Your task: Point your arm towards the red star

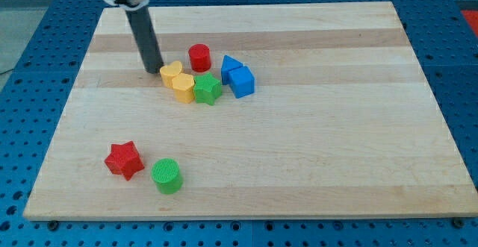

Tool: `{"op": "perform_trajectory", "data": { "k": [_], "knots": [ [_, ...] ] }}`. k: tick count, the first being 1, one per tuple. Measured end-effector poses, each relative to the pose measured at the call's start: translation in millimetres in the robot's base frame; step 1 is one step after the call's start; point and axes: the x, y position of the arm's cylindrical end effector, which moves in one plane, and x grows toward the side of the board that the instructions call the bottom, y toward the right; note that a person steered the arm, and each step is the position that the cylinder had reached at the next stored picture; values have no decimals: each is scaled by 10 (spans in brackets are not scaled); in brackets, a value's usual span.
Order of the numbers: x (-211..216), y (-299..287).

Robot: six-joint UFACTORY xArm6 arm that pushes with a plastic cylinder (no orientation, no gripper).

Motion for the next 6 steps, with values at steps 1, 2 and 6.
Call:
{"op": "perform_trajectory", "data": {
  "k": [1,2,6],
  "knots": [
    [0,-272],
    [0,-339],
    [783,-1262]
  ]
}}
